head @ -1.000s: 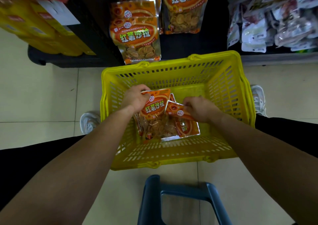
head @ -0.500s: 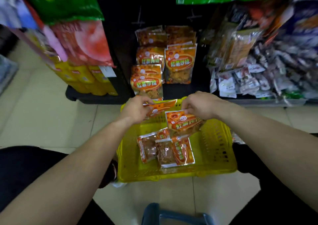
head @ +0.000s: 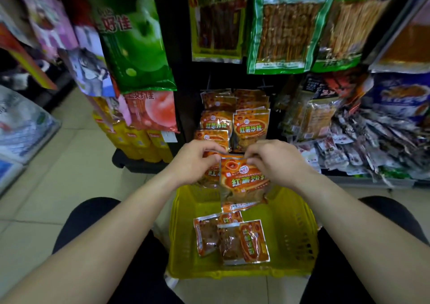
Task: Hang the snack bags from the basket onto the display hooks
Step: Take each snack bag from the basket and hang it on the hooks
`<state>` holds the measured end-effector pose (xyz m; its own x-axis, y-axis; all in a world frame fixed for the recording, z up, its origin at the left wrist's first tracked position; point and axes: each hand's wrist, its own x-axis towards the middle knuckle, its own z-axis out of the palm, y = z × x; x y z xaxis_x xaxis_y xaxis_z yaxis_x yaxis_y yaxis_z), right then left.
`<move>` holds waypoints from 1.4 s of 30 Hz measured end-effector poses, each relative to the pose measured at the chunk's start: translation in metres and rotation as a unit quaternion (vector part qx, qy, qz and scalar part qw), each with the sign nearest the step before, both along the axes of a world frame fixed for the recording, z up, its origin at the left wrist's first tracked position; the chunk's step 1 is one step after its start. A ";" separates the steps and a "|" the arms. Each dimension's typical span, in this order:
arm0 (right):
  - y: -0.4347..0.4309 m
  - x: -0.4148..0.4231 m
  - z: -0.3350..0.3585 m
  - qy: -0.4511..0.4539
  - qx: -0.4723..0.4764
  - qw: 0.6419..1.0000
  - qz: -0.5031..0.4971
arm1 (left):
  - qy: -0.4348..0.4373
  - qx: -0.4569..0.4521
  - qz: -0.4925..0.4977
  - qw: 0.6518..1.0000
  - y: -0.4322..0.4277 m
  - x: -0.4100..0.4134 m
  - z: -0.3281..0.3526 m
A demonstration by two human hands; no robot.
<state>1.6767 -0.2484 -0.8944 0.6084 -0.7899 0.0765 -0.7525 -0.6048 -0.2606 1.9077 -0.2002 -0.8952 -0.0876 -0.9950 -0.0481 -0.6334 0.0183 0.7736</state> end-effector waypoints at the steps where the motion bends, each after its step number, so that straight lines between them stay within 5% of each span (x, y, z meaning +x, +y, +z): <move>1: -0.002 0.002 -0.003 -0.009 0.002 1.000 -0.007 | 0.007 0.003 0.012 1.000 -0.001 0.000 -0.002; 21: -0.039 0.003 -0.008 -0.184 0.062 0.975 -0.105 | 0.047 -0.050 0.122 0.990 -0.028 -0.020 -0.017; 28: -0.048 -0.003 -0.005 -0.131 0.065 0.987 -0.070 | 0.073 -0.045 0.122 0.989 -0.029 -0.015 -0.008; 42: -0.050 -0.002 -0.005 -0.189 0.121 0.967 -0.121 | 0.157 -0.029 0.125 0.979 -0.026 -0.015 -0.005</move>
<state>1.6744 -0.2981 -0.8998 0.3679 -0.9284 0.0530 -0.6880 -0.3100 -0.6562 1.8928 -0.2258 -0.9000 0.1571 -0.9876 0.0004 -0.3552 -0.0561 0.9331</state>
